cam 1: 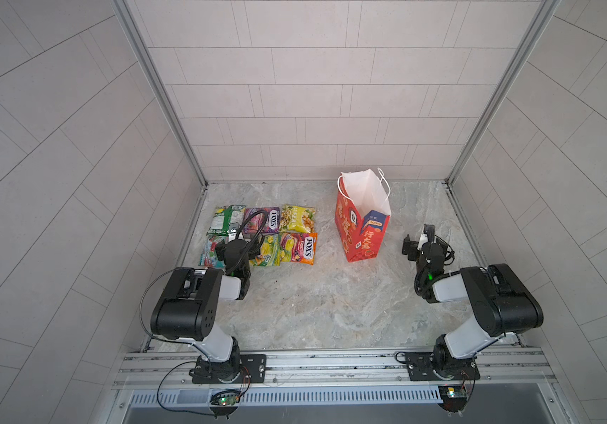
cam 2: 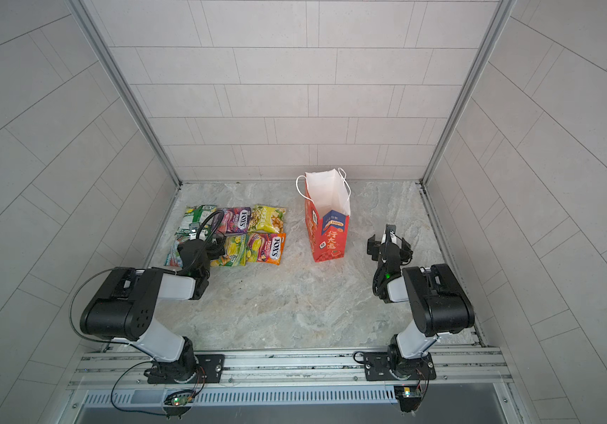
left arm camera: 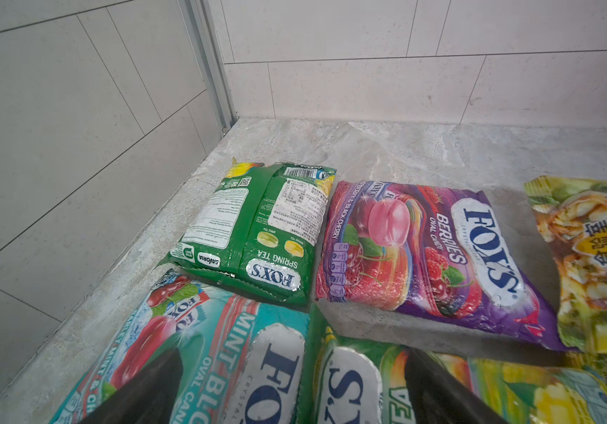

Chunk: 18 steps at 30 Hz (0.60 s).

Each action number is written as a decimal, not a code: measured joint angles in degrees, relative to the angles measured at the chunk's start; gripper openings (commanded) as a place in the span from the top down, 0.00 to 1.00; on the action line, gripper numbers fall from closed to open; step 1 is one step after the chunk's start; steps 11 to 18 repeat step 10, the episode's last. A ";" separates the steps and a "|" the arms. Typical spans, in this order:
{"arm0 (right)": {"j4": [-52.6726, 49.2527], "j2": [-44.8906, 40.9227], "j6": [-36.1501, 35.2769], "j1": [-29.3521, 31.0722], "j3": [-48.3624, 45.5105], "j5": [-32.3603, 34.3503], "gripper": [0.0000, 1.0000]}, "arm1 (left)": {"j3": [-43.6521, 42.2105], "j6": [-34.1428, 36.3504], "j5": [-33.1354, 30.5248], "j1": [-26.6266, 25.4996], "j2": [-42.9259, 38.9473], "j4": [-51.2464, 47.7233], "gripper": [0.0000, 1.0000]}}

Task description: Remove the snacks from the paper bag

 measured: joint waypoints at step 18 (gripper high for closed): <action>-2.16 0.00 -0.66 0.28 0.61 0.00 0.01 | 0.00 0.00 -0.20 0.00 0.00 -0.70 0.00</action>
